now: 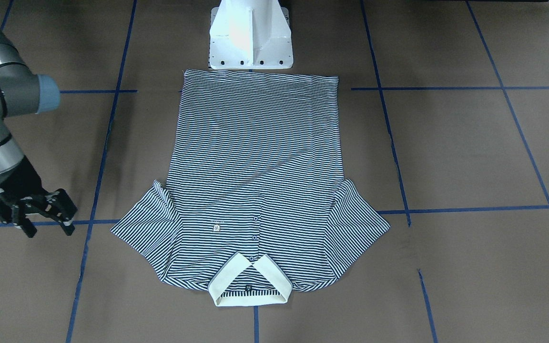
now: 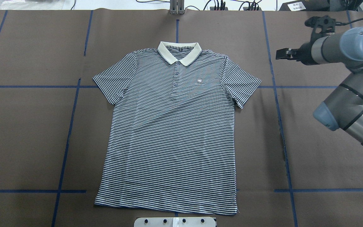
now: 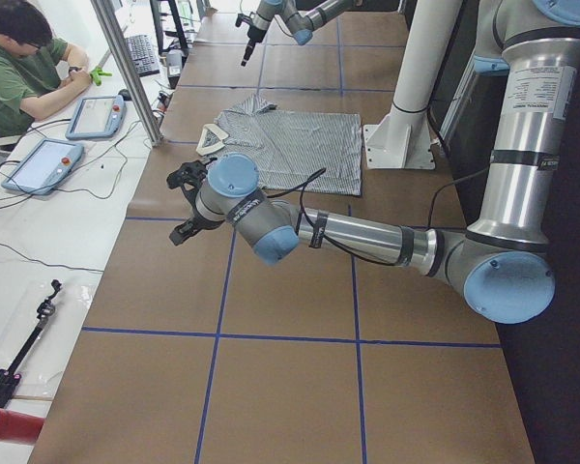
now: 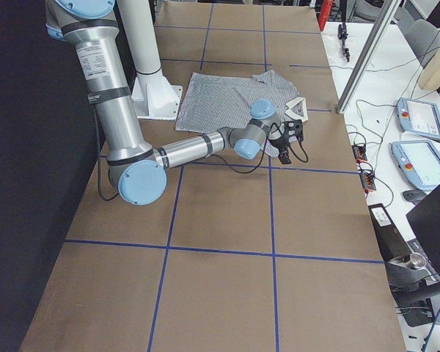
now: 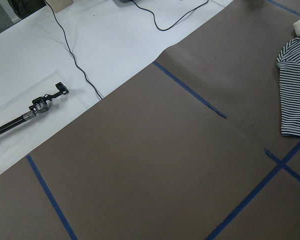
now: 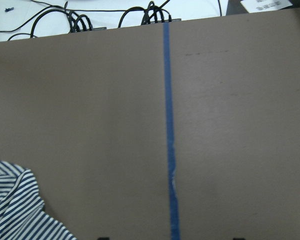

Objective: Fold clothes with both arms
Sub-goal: 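Move the right gripper toward the sleeve nearest it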

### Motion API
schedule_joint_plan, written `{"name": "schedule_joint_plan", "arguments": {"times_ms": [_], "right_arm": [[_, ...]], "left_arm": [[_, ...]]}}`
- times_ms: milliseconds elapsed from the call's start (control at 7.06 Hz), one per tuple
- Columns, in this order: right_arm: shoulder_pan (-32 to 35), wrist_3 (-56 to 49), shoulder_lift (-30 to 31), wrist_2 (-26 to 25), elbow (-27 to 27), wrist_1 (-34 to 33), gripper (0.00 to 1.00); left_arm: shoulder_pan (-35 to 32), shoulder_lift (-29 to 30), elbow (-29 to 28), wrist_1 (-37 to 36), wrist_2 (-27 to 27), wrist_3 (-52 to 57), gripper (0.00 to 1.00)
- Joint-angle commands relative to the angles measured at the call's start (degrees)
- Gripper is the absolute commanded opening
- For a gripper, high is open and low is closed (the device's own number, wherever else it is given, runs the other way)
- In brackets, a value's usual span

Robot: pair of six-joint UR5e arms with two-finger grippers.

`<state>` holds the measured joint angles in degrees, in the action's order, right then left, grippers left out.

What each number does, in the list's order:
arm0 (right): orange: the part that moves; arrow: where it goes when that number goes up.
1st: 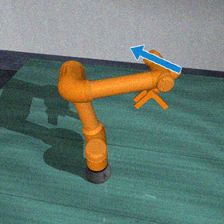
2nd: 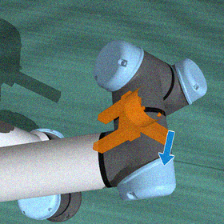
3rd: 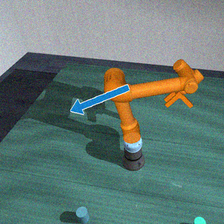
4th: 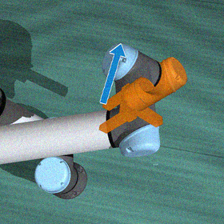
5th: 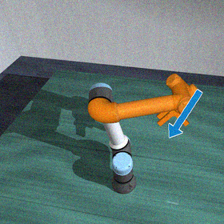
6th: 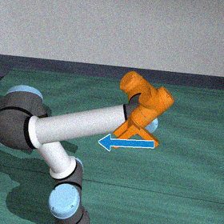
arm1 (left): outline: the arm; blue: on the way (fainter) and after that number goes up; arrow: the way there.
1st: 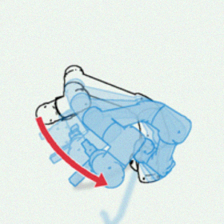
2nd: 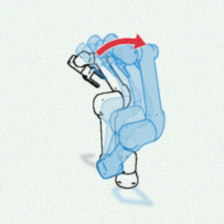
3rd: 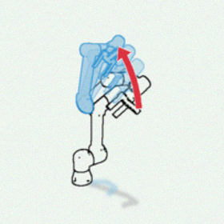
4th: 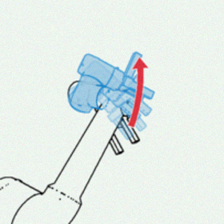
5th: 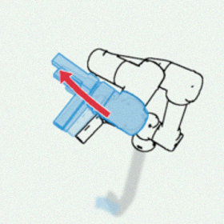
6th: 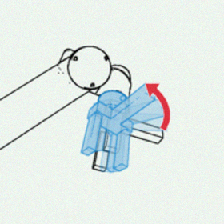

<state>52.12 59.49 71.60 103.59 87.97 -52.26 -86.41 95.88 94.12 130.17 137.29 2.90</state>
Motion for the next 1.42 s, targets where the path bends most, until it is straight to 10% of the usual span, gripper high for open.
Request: {"name": "schedule_joint_plan", "arguments": {"times_ms": [0,1275], "right_arm": [[-6.1,2.5,-4.5,-5.0,-2.1,-4.5,0.77],[-9.0,2.7,-4.5,-5.2,-6.3,-4.3,0.62]], "left_arm": [[0.1,0.1,0.0,0.0,0.0,0.0,1.00],[0.6,0.1,0.0,0.0,0.0,0.0,1.00]]}}
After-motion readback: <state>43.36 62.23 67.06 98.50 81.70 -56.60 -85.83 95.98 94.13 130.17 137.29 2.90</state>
